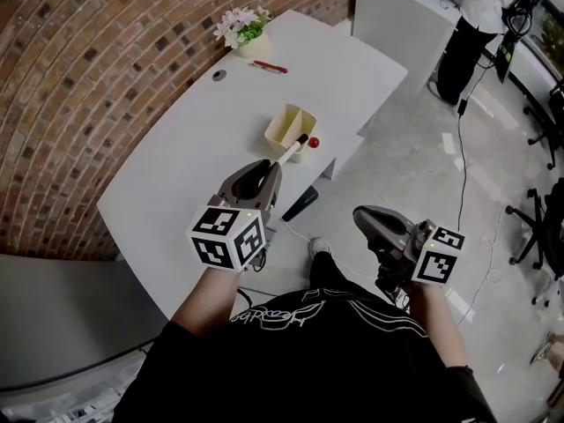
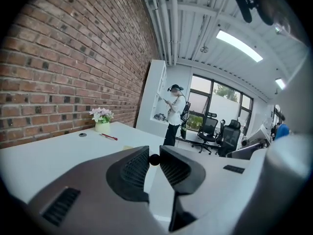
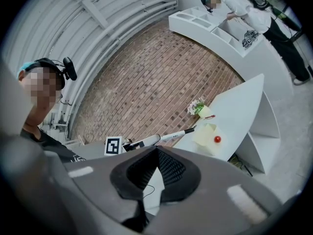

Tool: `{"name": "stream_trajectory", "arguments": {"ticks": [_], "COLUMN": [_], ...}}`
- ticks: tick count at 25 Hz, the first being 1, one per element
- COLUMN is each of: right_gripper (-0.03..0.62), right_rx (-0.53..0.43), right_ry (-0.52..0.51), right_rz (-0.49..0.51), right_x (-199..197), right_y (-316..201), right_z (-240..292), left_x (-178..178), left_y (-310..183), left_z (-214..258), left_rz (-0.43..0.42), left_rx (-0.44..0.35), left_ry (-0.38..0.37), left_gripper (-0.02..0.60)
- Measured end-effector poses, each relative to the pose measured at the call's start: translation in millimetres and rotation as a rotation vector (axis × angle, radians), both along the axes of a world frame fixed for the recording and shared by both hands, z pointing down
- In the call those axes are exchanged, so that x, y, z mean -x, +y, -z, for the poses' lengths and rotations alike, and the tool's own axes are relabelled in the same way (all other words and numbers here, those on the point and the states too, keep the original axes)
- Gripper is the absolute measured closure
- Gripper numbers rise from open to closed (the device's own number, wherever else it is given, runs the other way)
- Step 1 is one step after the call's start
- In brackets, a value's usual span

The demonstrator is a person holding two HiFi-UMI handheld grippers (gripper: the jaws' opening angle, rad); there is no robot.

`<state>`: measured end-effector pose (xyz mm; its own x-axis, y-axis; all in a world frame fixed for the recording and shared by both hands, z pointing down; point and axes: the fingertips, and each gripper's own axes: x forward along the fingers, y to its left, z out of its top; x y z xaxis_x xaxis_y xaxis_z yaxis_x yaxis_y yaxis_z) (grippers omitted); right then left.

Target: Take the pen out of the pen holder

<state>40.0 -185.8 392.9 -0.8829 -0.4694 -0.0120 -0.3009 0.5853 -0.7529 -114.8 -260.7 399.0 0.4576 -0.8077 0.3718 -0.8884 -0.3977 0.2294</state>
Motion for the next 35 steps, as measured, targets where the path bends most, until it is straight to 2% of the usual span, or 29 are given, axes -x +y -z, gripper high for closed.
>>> {"name": "stream_trajectory", "arguments": {"ticks": [11,21,29,35], "right_gripper": [0.591,0.591,0.591,0.591], "right_rx": [-0.057,-0.120,-0.155,-0.181], "right_ry": [0.005,0.024,0.041,0.041], "right_rz": [0.012,-0.002,-0.009,-0.014], "right_x": [10,17,18,19], "right_y": [48,89,115,125], "right_z": [21,44,56,61], "left_x": [4,5,2,-1], "left_y": [70,135,177,201], "left_z": [34,52,52,52], "left_rz": [-0.051,-0.168,-0.235,-0.276], "left_rx": [-0.036,-0.061,-0.033,-0.029], "left_ry": [0.087,0.159,0.226,0.243], "left_gripper": [0.511,0.511,0.511,0.511]}}
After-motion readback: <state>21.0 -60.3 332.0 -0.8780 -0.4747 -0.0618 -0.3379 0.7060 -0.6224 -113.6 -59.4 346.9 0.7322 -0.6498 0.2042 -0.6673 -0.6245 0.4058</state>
